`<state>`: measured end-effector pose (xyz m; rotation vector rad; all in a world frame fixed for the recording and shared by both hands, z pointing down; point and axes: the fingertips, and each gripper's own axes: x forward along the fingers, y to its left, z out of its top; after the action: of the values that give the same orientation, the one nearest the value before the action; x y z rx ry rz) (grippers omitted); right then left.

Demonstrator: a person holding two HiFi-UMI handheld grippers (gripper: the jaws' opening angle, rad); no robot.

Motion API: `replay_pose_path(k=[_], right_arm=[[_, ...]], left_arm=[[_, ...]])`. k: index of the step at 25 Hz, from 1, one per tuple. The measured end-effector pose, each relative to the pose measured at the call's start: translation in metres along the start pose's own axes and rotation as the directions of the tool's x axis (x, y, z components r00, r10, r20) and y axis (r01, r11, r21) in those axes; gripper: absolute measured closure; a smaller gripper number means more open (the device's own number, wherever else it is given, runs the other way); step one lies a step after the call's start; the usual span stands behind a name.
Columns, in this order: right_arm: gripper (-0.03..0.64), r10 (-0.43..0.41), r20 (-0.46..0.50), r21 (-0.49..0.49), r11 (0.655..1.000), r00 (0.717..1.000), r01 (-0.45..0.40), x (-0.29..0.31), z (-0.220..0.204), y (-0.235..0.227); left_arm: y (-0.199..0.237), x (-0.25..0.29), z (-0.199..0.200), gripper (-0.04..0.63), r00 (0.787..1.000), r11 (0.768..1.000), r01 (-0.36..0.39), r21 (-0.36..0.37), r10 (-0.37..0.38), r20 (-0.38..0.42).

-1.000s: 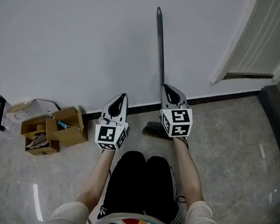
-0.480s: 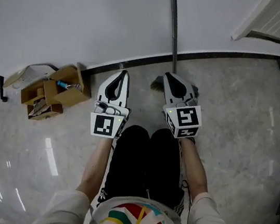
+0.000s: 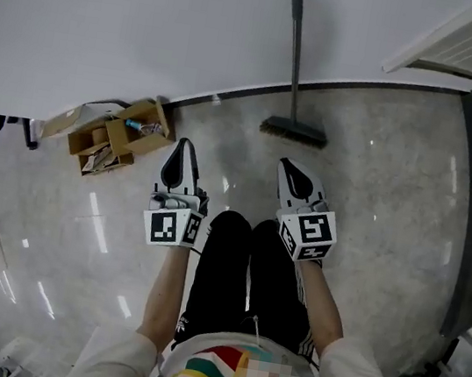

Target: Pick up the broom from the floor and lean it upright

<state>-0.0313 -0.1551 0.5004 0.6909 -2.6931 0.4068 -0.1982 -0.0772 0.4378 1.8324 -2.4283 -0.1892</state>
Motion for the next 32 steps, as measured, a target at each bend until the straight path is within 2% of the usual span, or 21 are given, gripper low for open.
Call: replay_pose_path(k=[4,9,12,15,17,19,26,32], right_arm=[[0.603,-0.026,-0.037,0.039,0.999,0.999,0.027,-0.058,0.077,0.038],[0.603,-0.061,-0.015,0.117,0.991,0.998,0.062,-0.143,0.21,0.081],[0.603,-0.078,0.035,0.092,0.993,0.996,0.074,-0.184,0.272,0.098],[0.603,-0.098,0.123,0.085,0.992,0.988,0.088,-0.216,0.31,0.11],[0.603,-0.109,0.167,0.107,0.99,0.98,0.092,-0.229,0.317,0.114],[0.603,-0.117,0.176,0.125,0.988,0.977,0.096,-0.234,0.315,0.116],[0.603,-0.1,0.195,0.163,0.984,0.976,0.068,-0.267,0.309,0.147],[0.603,-0.122,0.236,0.115,0.989,0.964,0.097,-0.287,0.309,0.159]], left_arm=[[-0.037,-0.015,0.095,0.549,0.998,0.999,0.037,-0.019,-0.038,-0.045],[-0.094,-0.037,0.235,0.549,0.99,0.993,0.108,-0.042,-0.111,-0.085],[-0.122,-0.045,0.298,0.549,0.986,0.987,0.153,-0.057,-0.156,-0.054],[-0.141,-0.053,0.342,0.549,0.975,0.971,0.219,-0.093,-0.216,0.04],[-0.15,-0.055,0.357,0.549,0.961,0.961,0.269,-0.07,-0.262,0.094],[-0.152,-0.055,0.362,0.549,0.956,0.958,0.281,-0.059,-0.274,0.106],[-0.155,-0.099,0.358,0.549,0.957,0.957,0.284,-0.056,-0.279,0.084],[-0.169,-0.13,0.358,0.549,0.945,0.946,0.322,-0.032,-0.32,0.073]])
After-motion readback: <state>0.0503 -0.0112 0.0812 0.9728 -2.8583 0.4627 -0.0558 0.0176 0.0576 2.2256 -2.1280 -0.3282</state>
